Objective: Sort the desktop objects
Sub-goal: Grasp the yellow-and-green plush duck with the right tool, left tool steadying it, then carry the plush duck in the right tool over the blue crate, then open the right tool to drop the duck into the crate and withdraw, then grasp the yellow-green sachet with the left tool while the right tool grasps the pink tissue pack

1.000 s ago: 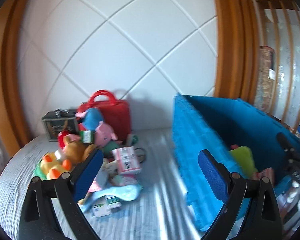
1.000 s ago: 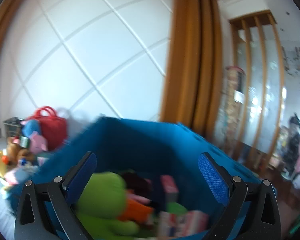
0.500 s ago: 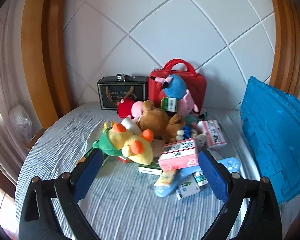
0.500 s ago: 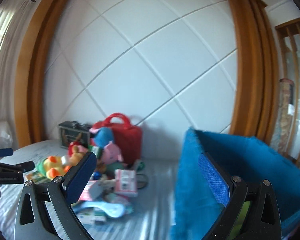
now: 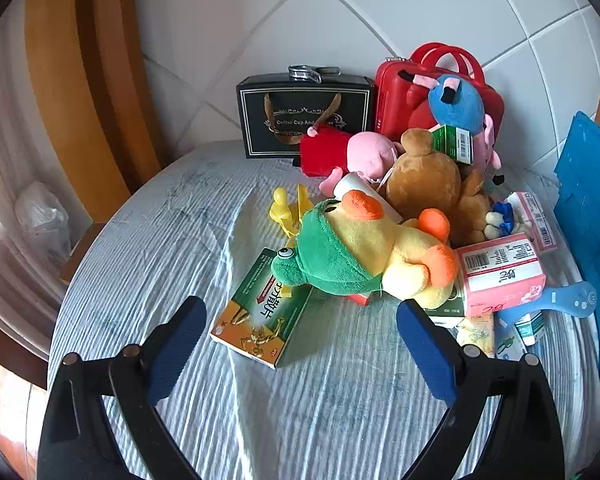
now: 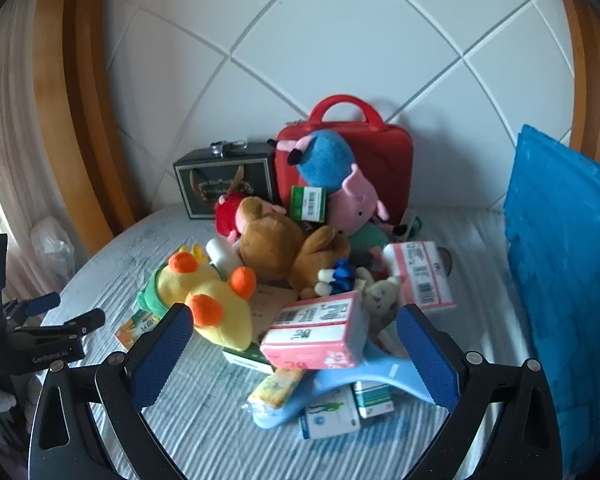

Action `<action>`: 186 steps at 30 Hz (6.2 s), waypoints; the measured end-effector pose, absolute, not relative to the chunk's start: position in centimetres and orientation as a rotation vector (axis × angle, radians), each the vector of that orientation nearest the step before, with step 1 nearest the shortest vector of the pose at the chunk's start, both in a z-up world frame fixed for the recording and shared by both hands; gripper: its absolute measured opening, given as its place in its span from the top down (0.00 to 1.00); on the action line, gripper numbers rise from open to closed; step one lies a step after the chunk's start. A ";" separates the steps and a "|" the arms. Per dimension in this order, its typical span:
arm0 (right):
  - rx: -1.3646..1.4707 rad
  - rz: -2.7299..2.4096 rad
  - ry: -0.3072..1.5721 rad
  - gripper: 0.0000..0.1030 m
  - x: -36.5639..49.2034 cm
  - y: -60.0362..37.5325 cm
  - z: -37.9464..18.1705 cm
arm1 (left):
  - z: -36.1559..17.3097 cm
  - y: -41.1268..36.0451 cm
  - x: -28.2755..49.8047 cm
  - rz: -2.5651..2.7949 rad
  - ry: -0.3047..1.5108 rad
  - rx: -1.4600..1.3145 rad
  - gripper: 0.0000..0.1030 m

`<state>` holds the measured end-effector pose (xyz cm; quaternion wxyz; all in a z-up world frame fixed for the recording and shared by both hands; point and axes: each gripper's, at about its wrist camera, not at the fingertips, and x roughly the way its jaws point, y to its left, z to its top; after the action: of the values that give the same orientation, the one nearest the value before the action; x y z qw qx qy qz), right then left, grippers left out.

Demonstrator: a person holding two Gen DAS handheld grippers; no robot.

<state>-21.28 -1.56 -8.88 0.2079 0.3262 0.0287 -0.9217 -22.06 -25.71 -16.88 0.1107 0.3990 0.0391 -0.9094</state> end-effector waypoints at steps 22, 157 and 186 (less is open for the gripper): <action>1.271 -2.400 0.107 0.27 -30.4 -12.9 -19.0 | -26.3 -26.0 -33.5 -2.774 0.039 1.472 0.05; 0.871 -2.864 -0.234 0.00 -25.6 46.3 8.8 | 2.7 27.5 -26.7 -3.361 -0.294 1.004 0.02; 1.082 -2.511 0.047 0.00 -25.9 16.5 -6.5 | -16.8 -9.5 -22.2 -2.687 0.098 1.265 0.02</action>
<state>-25.86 16.49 -6.48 0.2022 0.3876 0.0170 -0.8992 -22.21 -9.52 -16.75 0.0847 0.4242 0.0328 -0.9010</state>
